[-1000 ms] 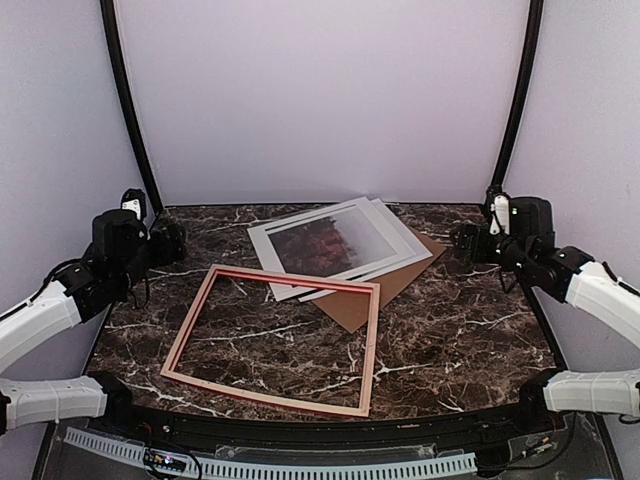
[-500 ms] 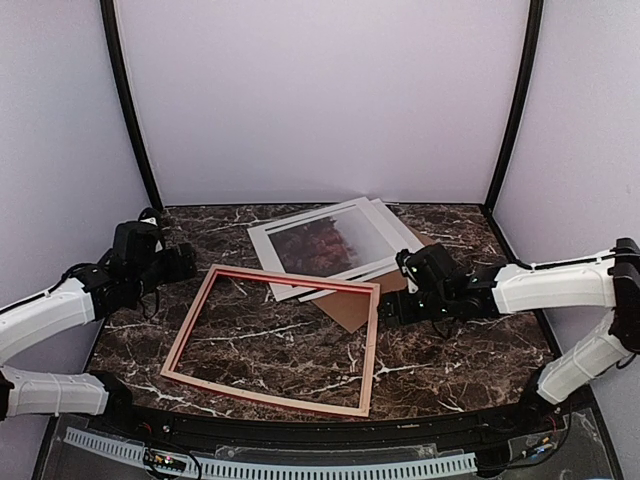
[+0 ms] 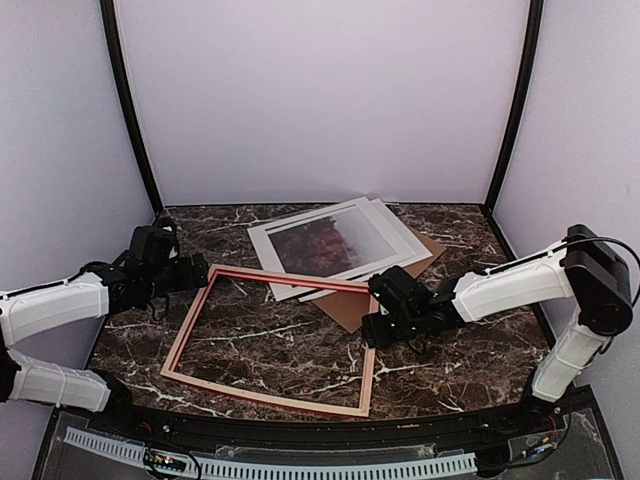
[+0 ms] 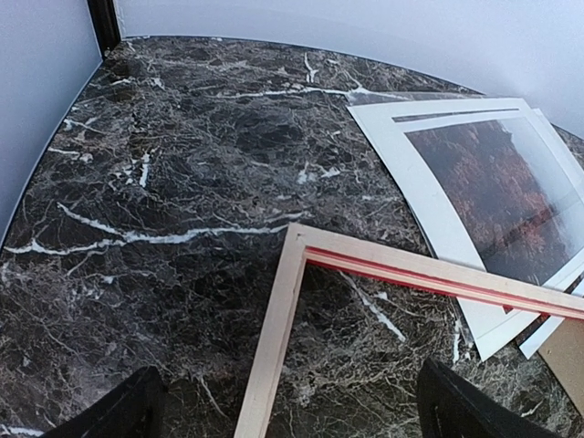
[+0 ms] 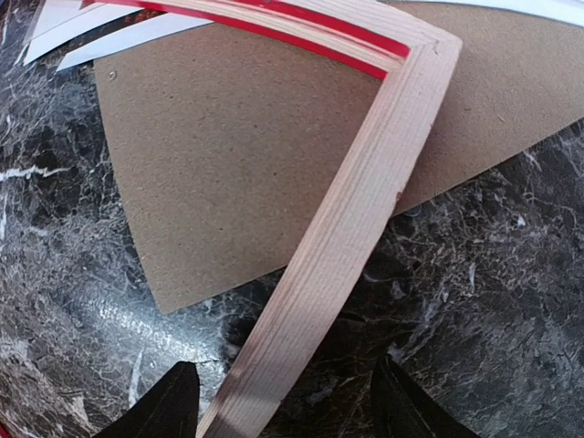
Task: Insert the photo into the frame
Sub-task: Move the frame body to the center of the board, then frame the body at the center of the board.
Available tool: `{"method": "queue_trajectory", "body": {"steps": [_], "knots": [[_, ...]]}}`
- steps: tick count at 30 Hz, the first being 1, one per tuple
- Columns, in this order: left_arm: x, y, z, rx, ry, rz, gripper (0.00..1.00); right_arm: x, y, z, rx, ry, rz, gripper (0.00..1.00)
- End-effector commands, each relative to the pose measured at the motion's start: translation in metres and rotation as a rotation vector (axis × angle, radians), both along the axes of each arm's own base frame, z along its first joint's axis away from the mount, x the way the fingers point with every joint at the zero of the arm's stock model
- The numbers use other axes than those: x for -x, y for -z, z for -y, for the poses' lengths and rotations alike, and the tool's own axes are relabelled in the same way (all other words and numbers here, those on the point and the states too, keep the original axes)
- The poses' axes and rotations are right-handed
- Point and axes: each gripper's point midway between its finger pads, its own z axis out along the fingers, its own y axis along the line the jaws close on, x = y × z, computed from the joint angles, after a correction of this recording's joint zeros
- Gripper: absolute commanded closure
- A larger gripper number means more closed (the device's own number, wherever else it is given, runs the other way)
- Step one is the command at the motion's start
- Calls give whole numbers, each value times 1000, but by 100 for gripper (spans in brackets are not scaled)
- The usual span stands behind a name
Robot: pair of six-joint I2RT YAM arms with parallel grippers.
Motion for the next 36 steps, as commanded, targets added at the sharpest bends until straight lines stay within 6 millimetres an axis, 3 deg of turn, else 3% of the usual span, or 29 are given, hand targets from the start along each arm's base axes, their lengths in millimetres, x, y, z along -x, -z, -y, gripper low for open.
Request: {"method": "queue_trajectory", "body": {"steps": [1, 8, 13, 19, 21, 23, 26, 29, 32, 36], "knots": [[0, 10, 11, 26, 46, -25, 1, -8, -3, 0, 8, 28, 23, 39], [3, 34, 12, 12, 53, -96, 1, -14, 1, 26, 26, 64, 3, 59], [7, 59, 21, 19, 92, -181, 1, -22, -7, 65, 67, 102, 16, 65], [14, 87, 44, 80, 190, -288, 4, -40, -15, 122, 135, 145, 30, 70], [22, 94, 63, 151, 277, -333, 5, -46, -19, 141, 158, 175, 34, 71], [25, 94, 77, 210, 333, -334, 5, -54, -21, 161, 167, 222, 35, 71], [33, 93, 89, 272, 375, -344, 5, -60, -25, 175, 164, 252, 31, 71], [41, 92, 90, 297, 373, -358, 6, -60, -34, 163, 92, 229, 26, 67], [50, 93, 93, 313, 380, -377, 13, -52, -47, 136, -78, 177, 11, 56], [63, 103, 95, 330, 372, -435, 21, -34, -53, 108, -170, 116, -14, 42]]}}
